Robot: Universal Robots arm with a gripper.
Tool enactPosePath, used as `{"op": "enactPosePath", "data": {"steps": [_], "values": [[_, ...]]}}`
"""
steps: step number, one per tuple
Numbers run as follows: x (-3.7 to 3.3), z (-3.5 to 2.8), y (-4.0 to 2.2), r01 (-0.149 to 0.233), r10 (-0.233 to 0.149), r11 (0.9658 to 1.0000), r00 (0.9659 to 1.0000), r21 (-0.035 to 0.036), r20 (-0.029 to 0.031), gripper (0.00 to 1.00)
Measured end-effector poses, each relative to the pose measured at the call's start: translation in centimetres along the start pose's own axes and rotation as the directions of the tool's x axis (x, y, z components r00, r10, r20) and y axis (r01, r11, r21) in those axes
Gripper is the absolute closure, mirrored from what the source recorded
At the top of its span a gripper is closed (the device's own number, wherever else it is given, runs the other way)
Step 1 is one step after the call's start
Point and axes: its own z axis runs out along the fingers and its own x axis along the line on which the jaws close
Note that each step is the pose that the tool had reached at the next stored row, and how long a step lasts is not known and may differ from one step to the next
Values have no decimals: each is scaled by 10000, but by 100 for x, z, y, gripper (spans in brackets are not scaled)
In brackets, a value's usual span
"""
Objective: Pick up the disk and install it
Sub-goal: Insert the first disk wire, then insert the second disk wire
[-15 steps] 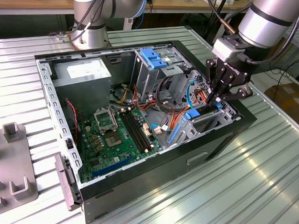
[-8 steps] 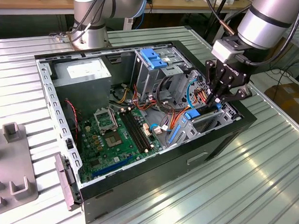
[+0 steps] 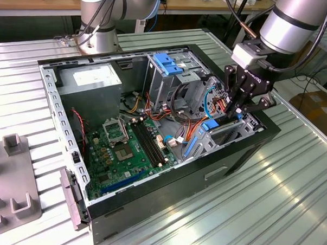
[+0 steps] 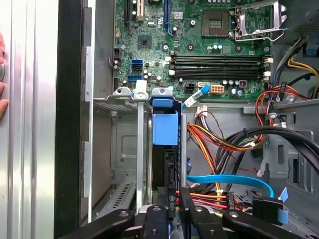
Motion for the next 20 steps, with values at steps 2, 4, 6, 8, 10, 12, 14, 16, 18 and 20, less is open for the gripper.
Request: {"op": "enactPosePath", "data": {"steps": [2,4,6,8,10,12,14,16,18,20], "values": [[1,-42,1,0,0,10000,10000,0,2,76],[1,-43,1,0,0,10000,10000,0,2,78],[1,-45,1,1,-1,10000,10000,0,0,85],[1,-46,1,1,-1,10000,10000,0,0,90],[1,-47,1,1,-1,10000,10000,0,0,90],[1,-48,1,1,-1,10000,10000,0,0,90],[1,-52,1,1,-1,10000,10000,0,0,90],[1,-53,1,1,-1,10000,10000,0,0,90],[1,-54,1,1,-1,10000,10000,0,-1,90],[1,-55,1,0,0,10000,10000,0,0,90]]}}
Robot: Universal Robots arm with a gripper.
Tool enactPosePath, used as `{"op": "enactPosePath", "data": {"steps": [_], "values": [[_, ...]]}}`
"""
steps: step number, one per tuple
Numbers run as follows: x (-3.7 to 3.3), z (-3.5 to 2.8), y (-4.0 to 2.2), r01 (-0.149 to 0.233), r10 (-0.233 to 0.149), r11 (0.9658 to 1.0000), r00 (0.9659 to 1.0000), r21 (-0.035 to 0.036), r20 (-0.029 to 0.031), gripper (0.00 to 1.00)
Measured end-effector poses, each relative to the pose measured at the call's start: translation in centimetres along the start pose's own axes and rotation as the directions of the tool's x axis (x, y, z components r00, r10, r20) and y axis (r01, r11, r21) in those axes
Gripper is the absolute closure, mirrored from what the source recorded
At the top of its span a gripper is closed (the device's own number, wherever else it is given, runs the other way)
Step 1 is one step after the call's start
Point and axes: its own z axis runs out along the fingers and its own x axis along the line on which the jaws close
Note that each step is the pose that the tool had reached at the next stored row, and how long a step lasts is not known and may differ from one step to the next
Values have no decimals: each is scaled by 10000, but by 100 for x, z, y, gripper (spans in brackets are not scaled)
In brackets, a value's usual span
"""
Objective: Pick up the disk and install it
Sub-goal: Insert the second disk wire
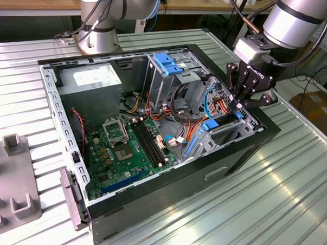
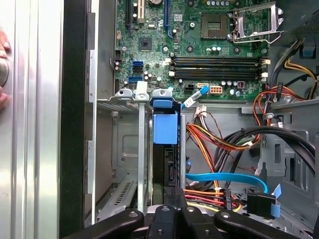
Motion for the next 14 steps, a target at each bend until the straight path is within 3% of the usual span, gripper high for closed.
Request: {"op": "enactPosePath", "data": {"steps": [6,11,14], "values": [[1,-31,0,2,-2,10000,10000,-22,14,90],[5,-233,6,4,-4,10000,10000,-99,50,90],[-9,-295,8,4,-4,9999,10000,-106,53,90]]}}
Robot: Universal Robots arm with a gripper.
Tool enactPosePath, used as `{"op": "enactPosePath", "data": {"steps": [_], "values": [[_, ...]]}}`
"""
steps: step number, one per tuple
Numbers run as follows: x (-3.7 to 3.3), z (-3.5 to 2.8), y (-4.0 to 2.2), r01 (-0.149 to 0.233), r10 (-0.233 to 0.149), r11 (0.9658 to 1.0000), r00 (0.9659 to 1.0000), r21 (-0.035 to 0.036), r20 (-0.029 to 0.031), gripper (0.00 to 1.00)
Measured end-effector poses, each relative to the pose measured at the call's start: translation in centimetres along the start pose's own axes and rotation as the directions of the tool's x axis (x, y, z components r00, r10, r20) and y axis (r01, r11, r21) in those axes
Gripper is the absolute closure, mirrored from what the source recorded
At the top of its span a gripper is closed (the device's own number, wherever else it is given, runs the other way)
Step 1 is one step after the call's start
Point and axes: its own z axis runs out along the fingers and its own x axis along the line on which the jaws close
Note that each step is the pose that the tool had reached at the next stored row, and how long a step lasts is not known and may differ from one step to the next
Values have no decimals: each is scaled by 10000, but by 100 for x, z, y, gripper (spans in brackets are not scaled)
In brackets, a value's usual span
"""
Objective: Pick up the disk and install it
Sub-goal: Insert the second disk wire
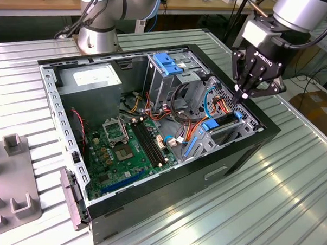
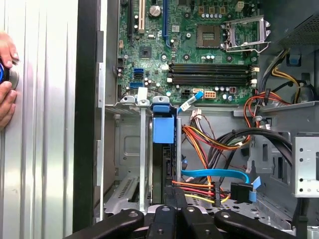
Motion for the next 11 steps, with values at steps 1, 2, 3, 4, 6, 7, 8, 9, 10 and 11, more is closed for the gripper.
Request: {"op": "enactPosePath", "data": {"steps": [1,2,3,4,6,7,8,9,10,11], "values": [[-6,-20,1,0,0,10000,10000,-1,1,90],[-13,-43,1,0,0,10000,10000,-1,1,90],[-36,-80,2,0,0,10000,10000,-3,2,90],[-57,-86,2,1,-1,10000,10000,-3,2,90],[-99,-89,2,0,0,10000,10000,-3,1,90],[-110,-89,2,1,-1,10000,10000,-3,1,90],[-119,-89,2,0,0,10000,10000,-3,0,90],[-132,-89,2,0,0,10000,10000,-3,1,90],[-148,-89,2,1,-1,10000,10000,-3,1,90],[-181,-91,2,0,0,10000,10000,-3,-1,90]]}}
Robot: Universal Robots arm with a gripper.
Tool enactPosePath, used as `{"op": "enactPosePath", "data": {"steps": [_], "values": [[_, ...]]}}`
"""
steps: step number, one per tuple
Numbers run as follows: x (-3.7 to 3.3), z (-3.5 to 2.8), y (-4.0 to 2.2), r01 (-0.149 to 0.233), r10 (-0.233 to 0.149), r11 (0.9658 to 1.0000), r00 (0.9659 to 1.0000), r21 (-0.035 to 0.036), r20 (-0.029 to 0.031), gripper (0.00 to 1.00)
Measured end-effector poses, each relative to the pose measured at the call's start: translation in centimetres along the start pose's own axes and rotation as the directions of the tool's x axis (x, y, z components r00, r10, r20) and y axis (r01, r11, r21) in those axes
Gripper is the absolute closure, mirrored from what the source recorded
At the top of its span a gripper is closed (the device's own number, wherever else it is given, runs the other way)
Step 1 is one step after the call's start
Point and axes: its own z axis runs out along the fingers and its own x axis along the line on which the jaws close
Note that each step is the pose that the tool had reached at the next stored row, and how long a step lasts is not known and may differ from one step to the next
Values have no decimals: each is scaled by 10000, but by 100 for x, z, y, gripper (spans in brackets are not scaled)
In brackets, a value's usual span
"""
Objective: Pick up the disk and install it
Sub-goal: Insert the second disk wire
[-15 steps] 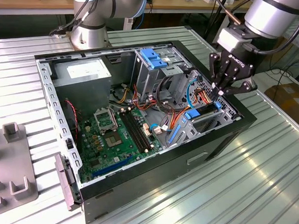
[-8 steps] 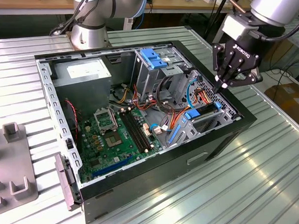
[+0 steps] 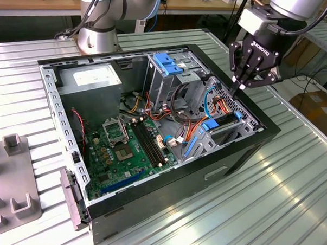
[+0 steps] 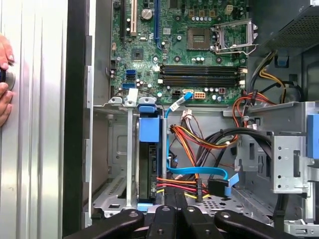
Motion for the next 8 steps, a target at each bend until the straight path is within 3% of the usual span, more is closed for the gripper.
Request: {"op": "enactPosePath", "data": {"steps": [3,4,8], "values": [[-51,0,11,-1,1,10000,10000,0,1,90],[-63,3,75,0,0,10000,10000,0,2,90],[-69,5,155,0,0,10000,10000,0,1,90]]}}
